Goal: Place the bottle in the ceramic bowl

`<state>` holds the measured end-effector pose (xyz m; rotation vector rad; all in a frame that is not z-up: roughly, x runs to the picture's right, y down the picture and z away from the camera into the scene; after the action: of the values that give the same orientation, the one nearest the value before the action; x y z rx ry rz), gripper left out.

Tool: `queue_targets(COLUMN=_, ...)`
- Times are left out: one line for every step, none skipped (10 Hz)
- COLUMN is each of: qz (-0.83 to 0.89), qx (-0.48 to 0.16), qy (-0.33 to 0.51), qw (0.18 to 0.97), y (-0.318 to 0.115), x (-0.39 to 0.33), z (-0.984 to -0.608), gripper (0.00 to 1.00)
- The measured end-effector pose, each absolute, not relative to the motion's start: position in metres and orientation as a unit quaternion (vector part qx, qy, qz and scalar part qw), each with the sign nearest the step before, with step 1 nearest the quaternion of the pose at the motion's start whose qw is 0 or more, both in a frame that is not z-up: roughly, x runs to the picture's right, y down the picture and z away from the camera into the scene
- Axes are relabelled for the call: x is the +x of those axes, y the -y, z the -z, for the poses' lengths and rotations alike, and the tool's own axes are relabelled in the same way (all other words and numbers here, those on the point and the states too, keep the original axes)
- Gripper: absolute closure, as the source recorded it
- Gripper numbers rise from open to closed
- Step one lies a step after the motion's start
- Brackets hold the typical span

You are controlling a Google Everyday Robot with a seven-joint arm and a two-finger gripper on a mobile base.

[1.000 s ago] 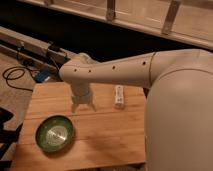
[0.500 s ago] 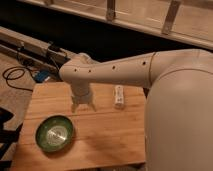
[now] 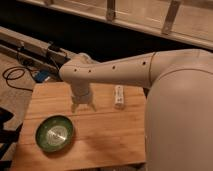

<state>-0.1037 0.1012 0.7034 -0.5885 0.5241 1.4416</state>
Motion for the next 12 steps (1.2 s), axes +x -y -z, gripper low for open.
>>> queue_targets(qz=-0.642, qx=-0.262, qy=-0.234, qw=0.681, y=-0.101, x=-0.104, z=-0.703, gripper=0.35)
queue_targets(qz=-0.642, qx=-0.262, qy=-0.233, qw=0.682, y=-0.101, x=-0.104, z=-0.703, gripper=0.35)
queue_targets(qz=-0.642, qx=-0.260, qy=-0.229, qw=0.684, y=-0.099, x=-0.103, z=-0.703, gripper=0.35)
queue_targets(qz=-0.634, qx=-0.259, qy=-0.220, qw=0.695, y=-0.093, x=-0.101, z=-0.704, gripper=0.35)
queue_targets(qz=-0.628, qx=-0.258, qy=-0.212, qw=0.703, y=-0.086, x=-0.098, z=-0.705, gripper=0.35)
queue_targets(qz=-0.620, qx=-0.258, qy=-0.201, qw=0.713, y=-0.072, x=-0.093, z=-0.708, gripper=0.35)
queue_targets(qz=-0.614, qx=-0.255, qy=-0.193, qw=0.722, y=-0.052, x=-0.079, z=-0.716, gripper=0.35)
queue_targets(qz=-0.609, qx=-0.255, qy=-0.187, qw=0.728, y=-0.035, x=-0.067, z=-0.723, gripper=0.35)
queue_targets(qz=-0.603, qx=-0.258, qy=-0.176, qw=0.734, y=-0.010, x=-0.052, z=-0.733, gripper=0.35)
queue_targets(qz=-0.600, qx=-0.264, qy=-0.165, qw=0.737, y=0.010, x=-0.037, z=-0.742, gripper=0.35)
queue_targets(qz=-0.597, qx=-0.268, qy=-0.160, qw=0.739, y=0.027, x=-0.021, z=-0.747, gripper=0.35)
queue_targets(qz=-0.596, qx=-0.270, qy=-0.157, qw=0.740, y=0.039, x=-0.009, z=-0.751, gripper=0.35)
